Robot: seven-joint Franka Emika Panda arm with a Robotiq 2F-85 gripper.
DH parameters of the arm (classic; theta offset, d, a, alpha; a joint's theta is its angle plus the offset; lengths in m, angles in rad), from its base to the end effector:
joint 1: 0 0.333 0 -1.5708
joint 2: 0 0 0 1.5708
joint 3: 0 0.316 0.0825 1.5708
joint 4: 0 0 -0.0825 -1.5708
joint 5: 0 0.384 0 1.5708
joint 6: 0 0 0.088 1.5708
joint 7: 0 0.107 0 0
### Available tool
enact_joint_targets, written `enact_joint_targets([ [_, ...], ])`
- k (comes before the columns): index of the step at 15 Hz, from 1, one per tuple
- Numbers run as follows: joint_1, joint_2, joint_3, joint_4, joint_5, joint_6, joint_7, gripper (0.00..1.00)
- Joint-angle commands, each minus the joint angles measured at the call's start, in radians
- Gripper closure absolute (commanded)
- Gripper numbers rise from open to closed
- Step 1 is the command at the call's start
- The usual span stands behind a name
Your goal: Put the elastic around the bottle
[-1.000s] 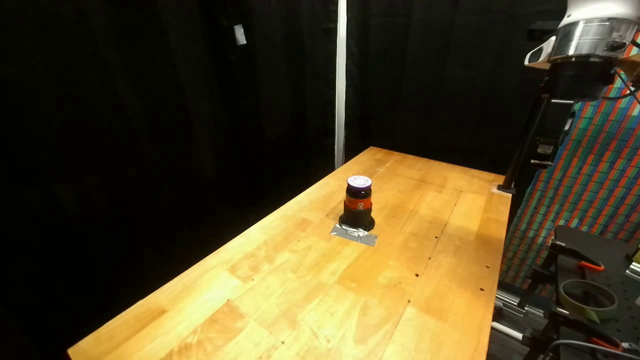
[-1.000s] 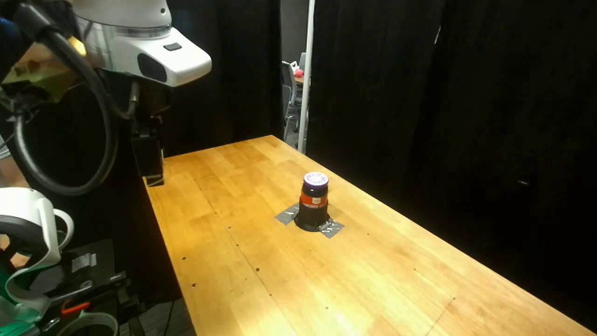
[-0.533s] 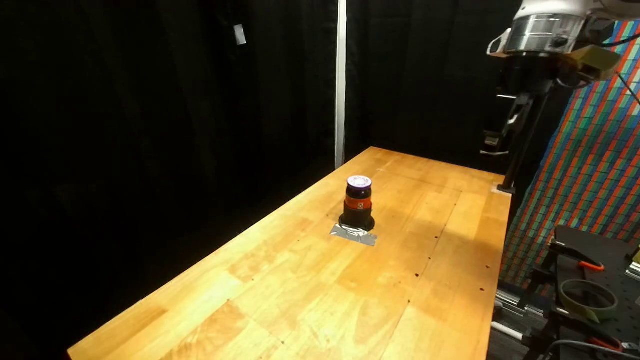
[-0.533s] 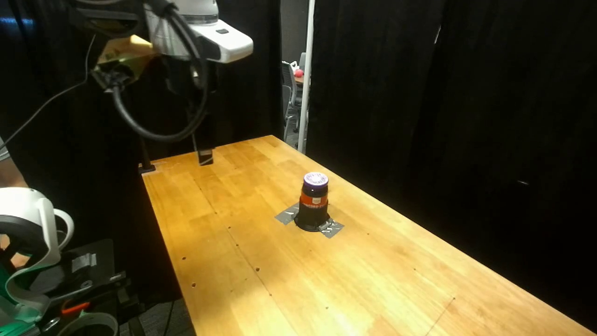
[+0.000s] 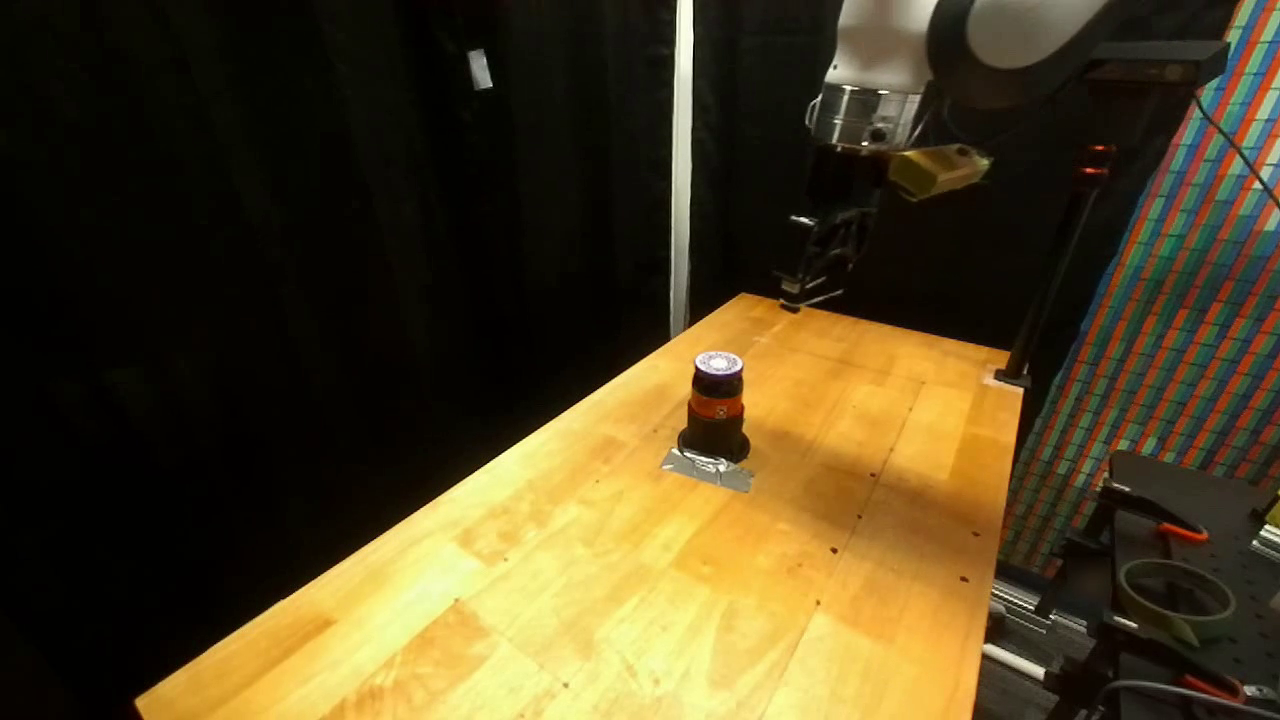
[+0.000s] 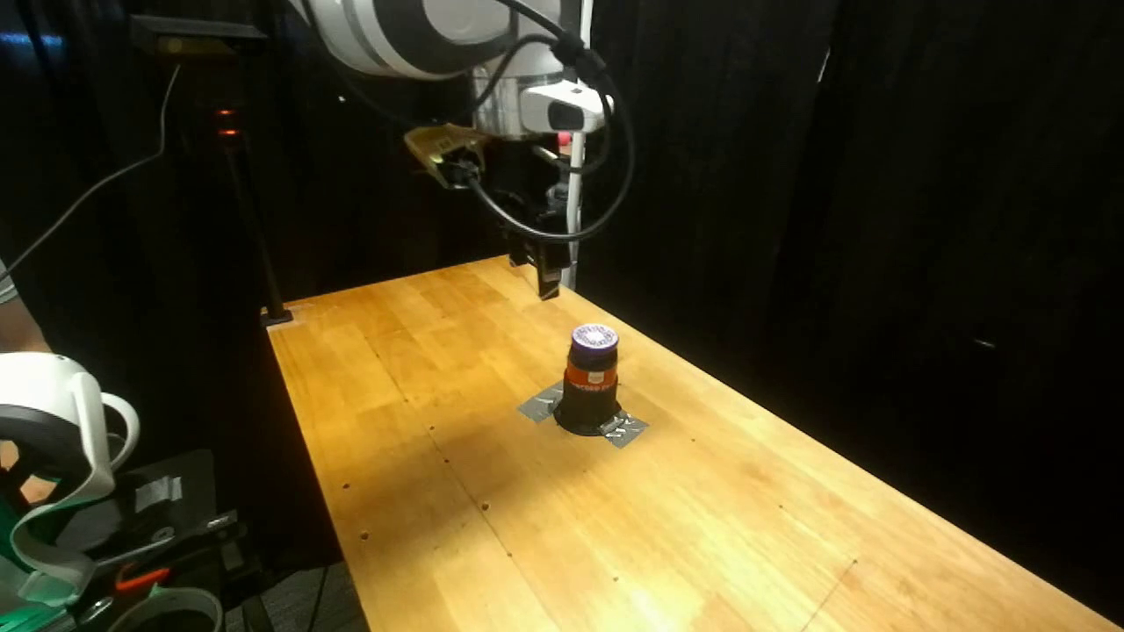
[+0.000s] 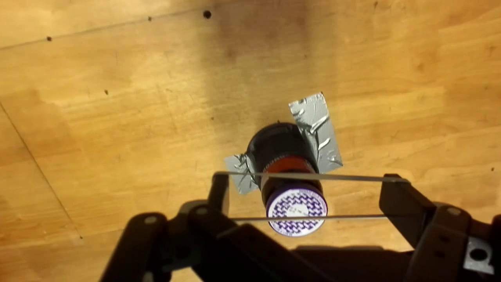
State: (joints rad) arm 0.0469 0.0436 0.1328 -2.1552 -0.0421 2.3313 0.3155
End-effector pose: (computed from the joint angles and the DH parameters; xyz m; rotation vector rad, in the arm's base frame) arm 0.5480 0.0984 0.3920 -3.1230 0.1709 -0.2121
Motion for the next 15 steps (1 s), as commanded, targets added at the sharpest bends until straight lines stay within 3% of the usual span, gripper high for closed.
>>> enact_joint_targets([
  [1,0.019,0.206,-0.029,0.215,0.005,0.039,-0.019,0.00],
  [7,0.040,0.395,-0.062,0.391,0.014,0.073,-0.043,0.00],
  [15,0.044,0.511,-0.077,0.482,0.035,0.053,-0.067,0.00],
])
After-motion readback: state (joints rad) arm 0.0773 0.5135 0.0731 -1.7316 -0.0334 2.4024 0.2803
